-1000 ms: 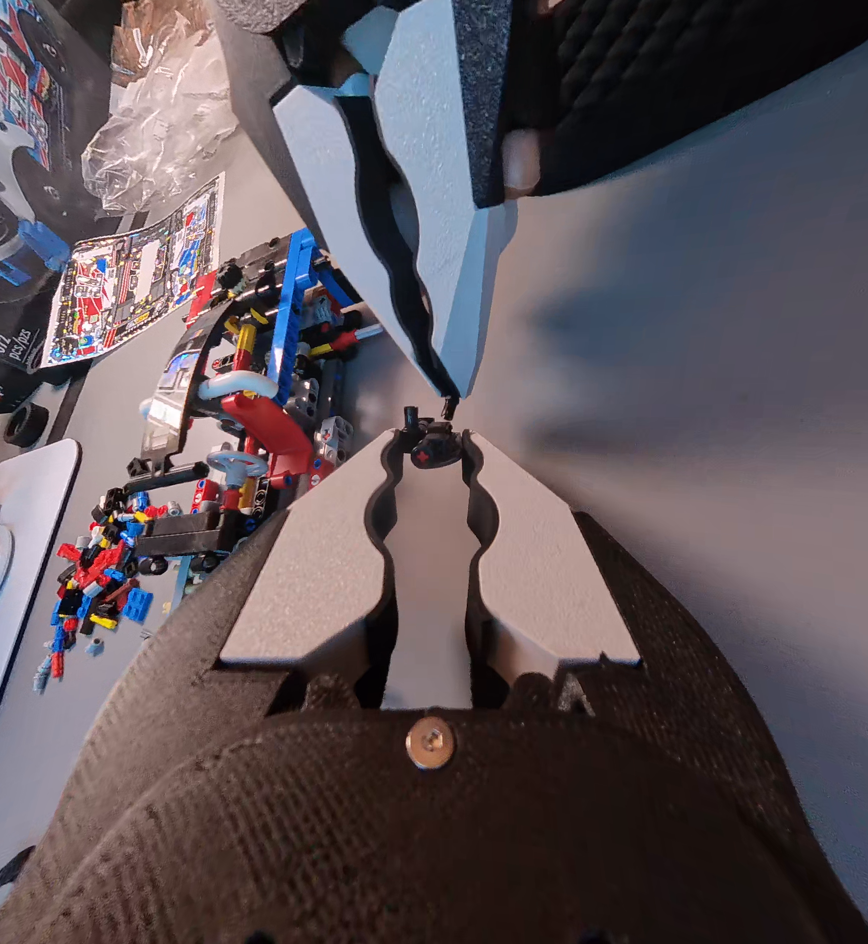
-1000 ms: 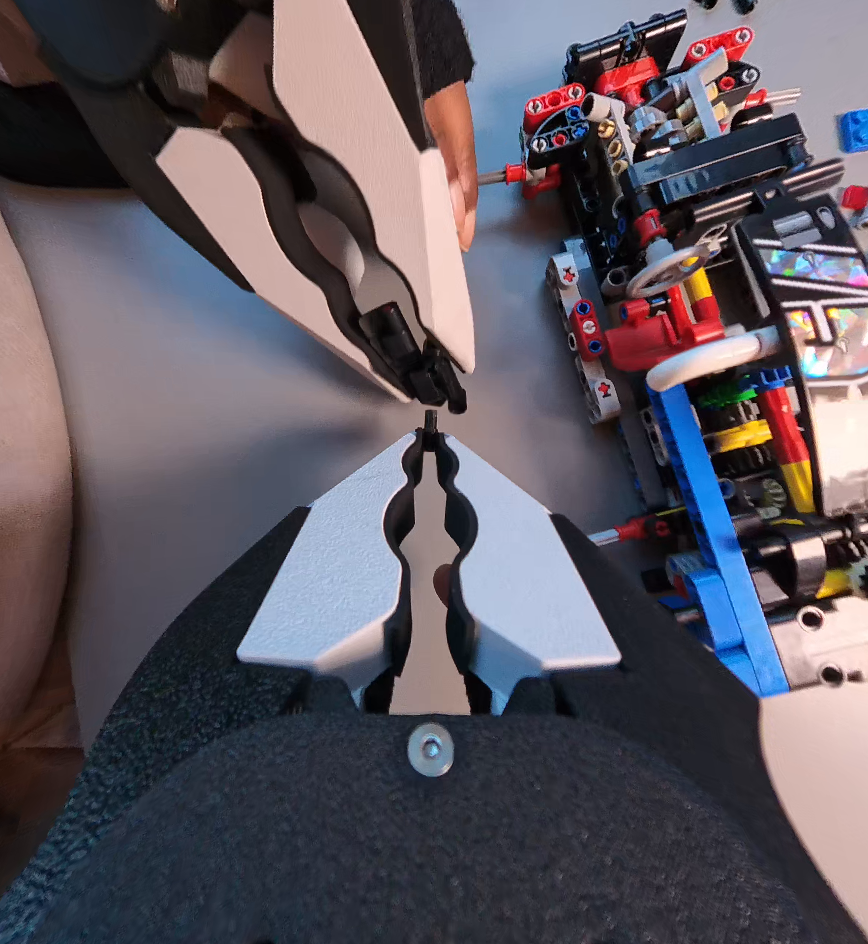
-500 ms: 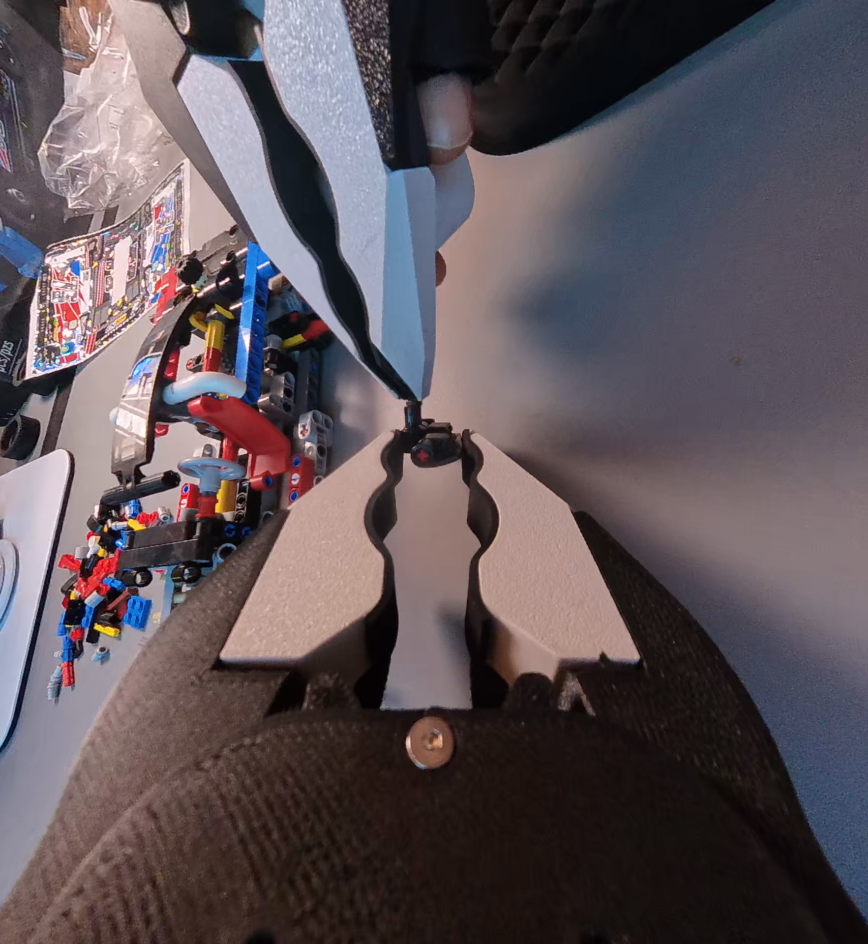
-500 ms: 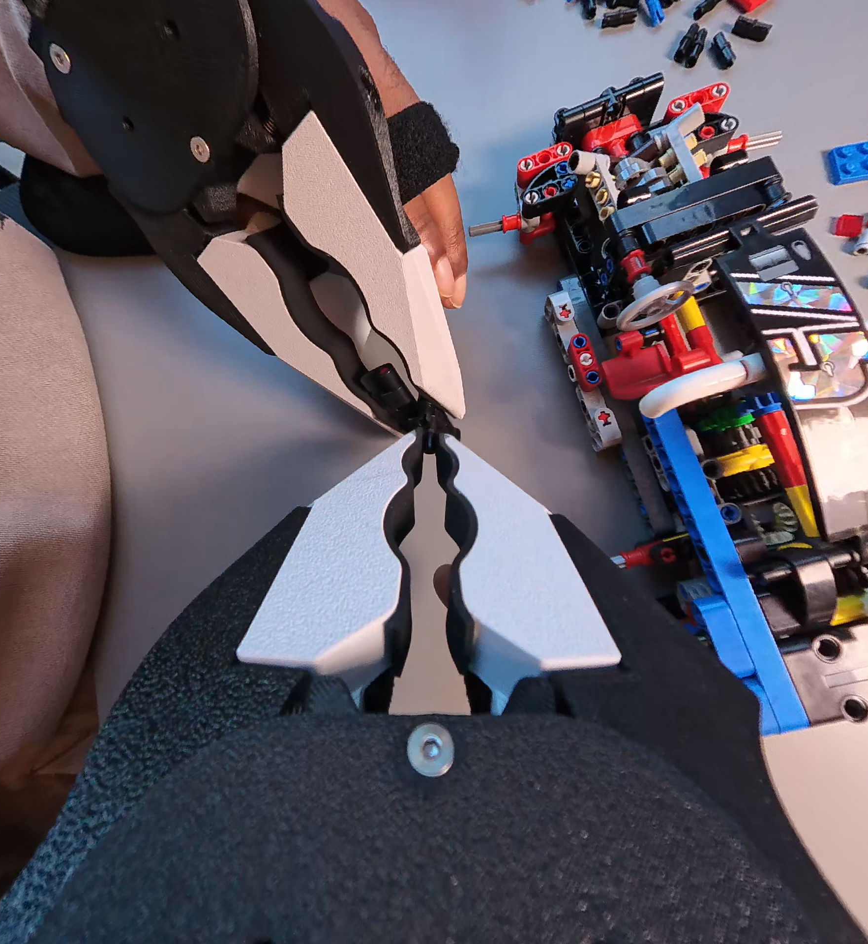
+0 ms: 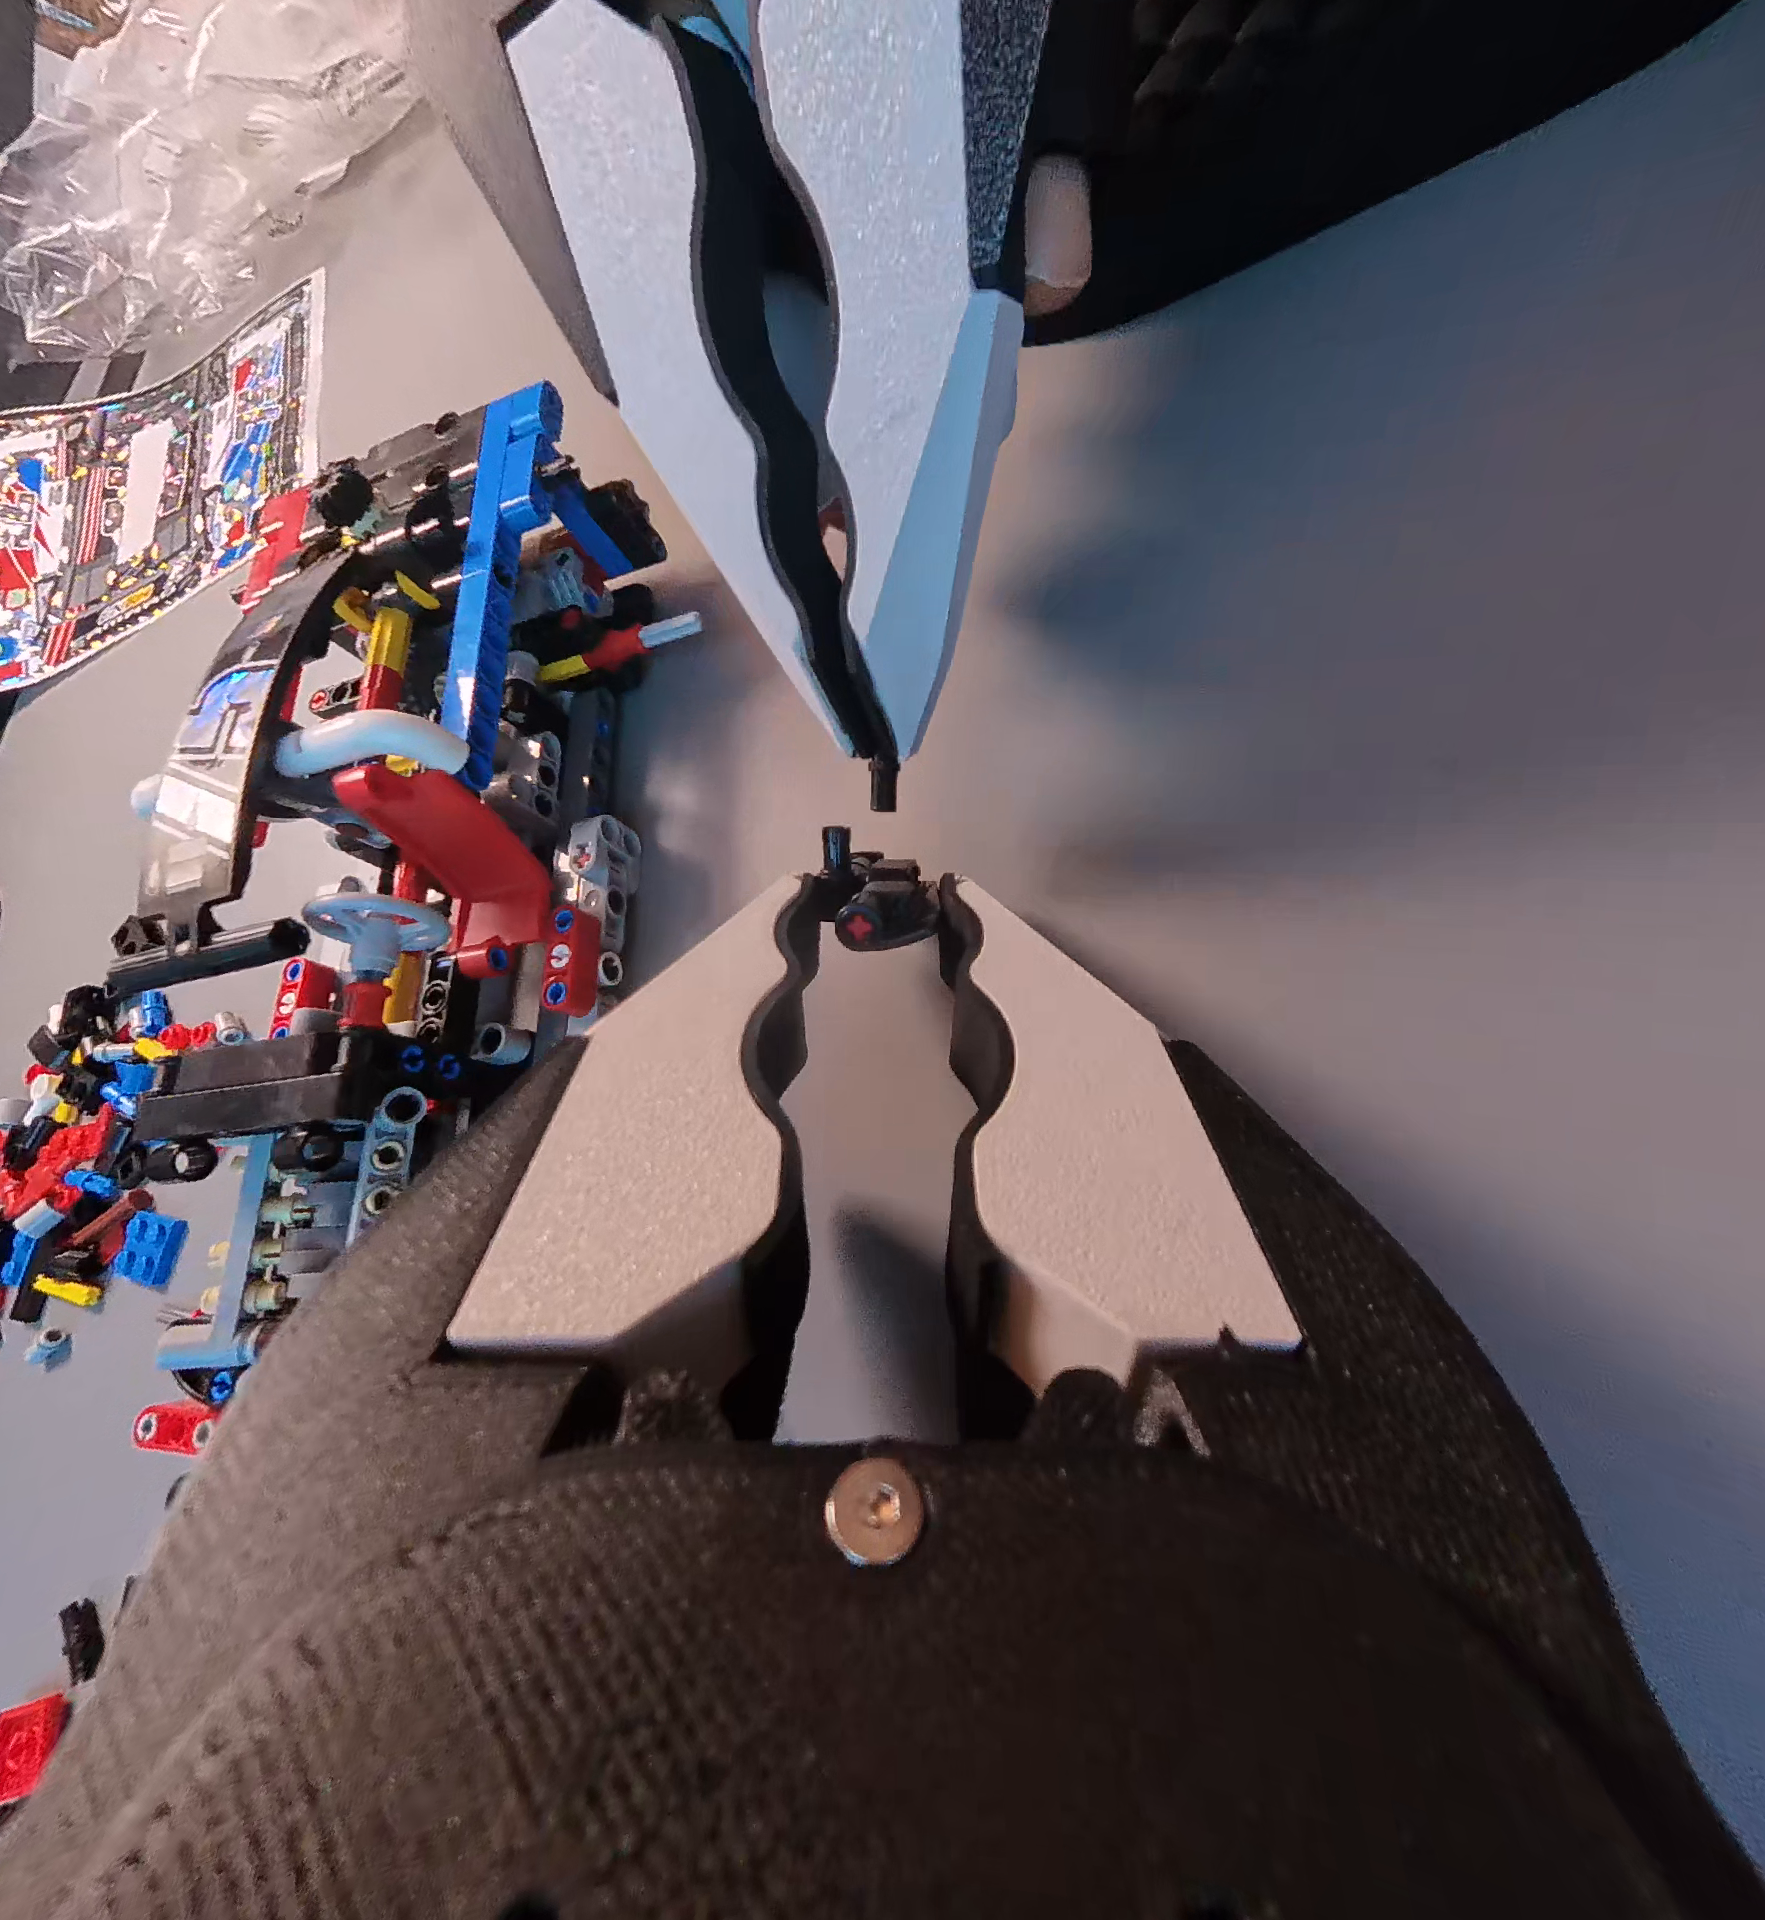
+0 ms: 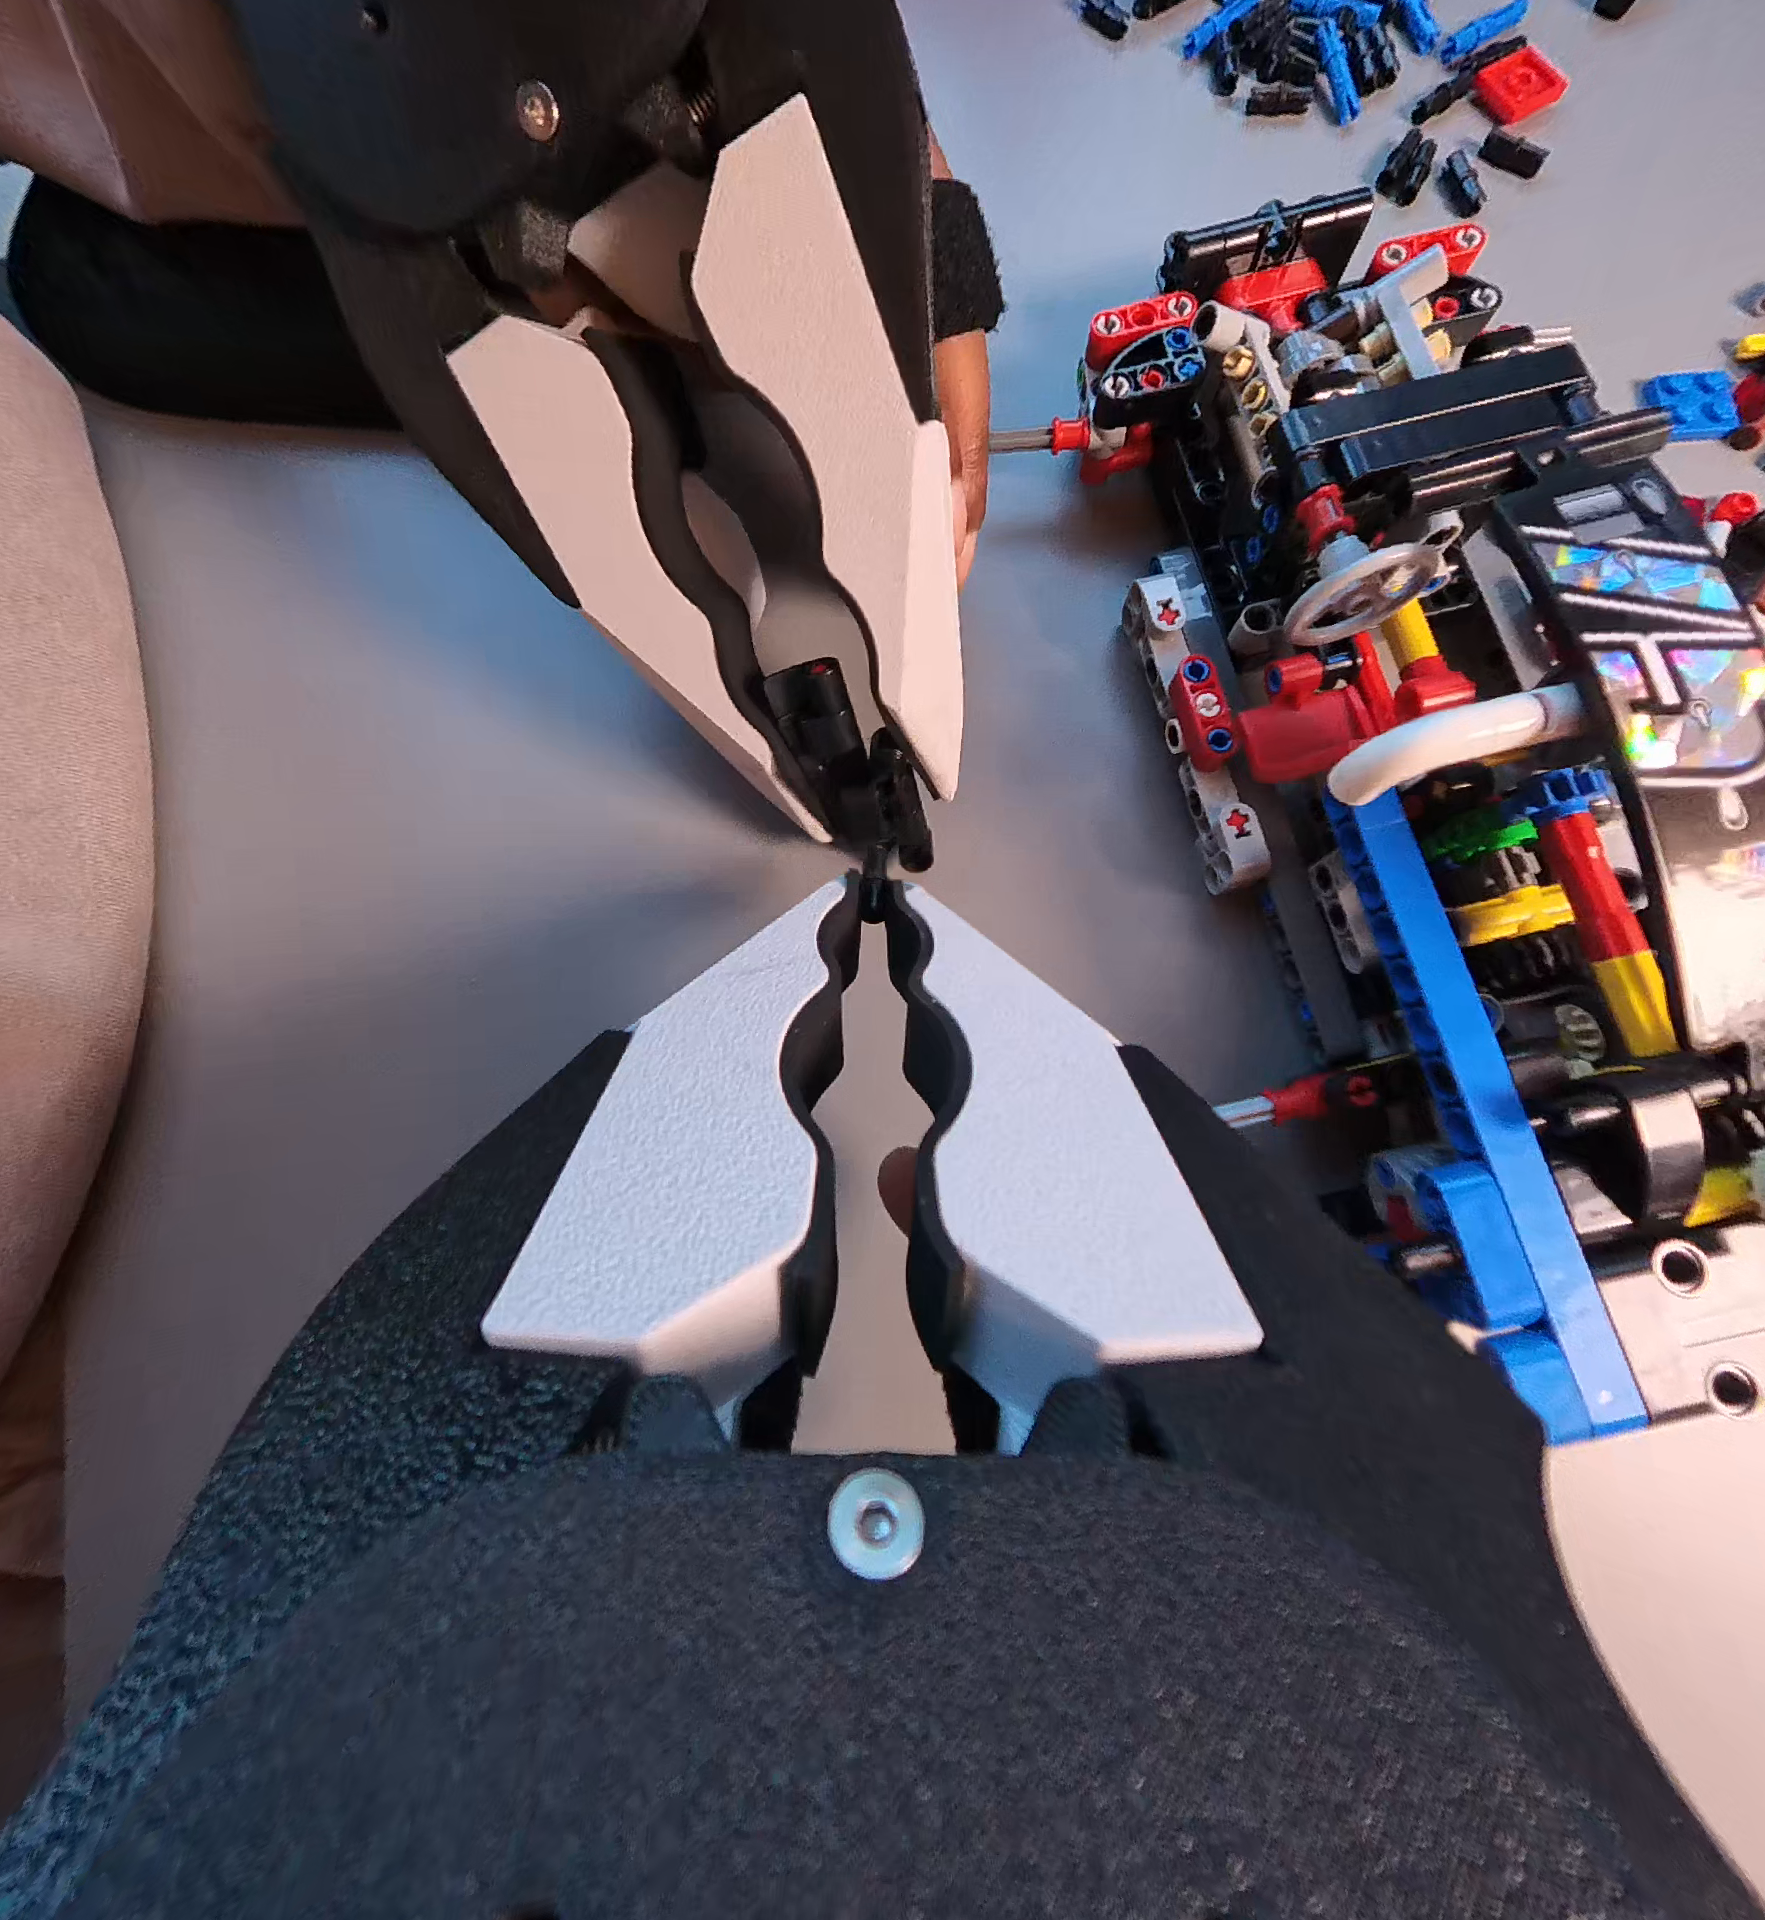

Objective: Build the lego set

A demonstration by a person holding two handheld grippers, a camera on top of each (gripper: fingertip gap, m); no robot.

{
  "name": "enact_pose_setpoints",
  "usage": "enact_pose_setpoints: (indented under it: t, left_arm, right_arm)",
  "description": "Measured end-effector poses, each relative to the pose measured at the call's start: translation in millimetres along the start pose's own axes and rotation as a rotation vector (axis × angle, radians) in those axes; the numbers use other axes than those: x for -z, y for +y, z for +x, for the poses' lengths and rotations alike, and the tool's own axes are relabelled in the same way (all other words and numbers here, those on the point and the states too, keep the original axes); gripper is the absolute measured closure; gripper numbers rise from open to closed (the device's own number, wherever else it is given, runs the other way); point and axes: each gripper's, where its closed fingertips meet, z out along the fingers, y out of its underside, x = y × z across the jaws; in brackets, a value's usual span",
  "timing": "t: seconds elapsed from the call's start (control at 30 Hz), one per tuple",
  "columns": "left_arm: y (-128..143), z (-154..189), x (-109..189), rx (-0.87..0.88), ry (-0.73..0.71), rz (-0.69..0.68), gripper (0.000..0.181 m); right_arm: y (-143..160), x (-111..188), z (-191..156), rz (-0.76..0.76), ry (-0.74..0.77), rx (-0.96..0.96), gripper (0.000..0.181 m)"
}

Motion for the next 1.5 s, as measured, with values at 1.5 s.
enact_pose_setpoints:
  t: [1.5]
  left_arm:
    - [5, 0, -1, 0.121, 0.044, -0.027, 0.161]
  right_arm:
    - [-18, -15, -3, -0.069, 0.125, 0.146, 0.180]
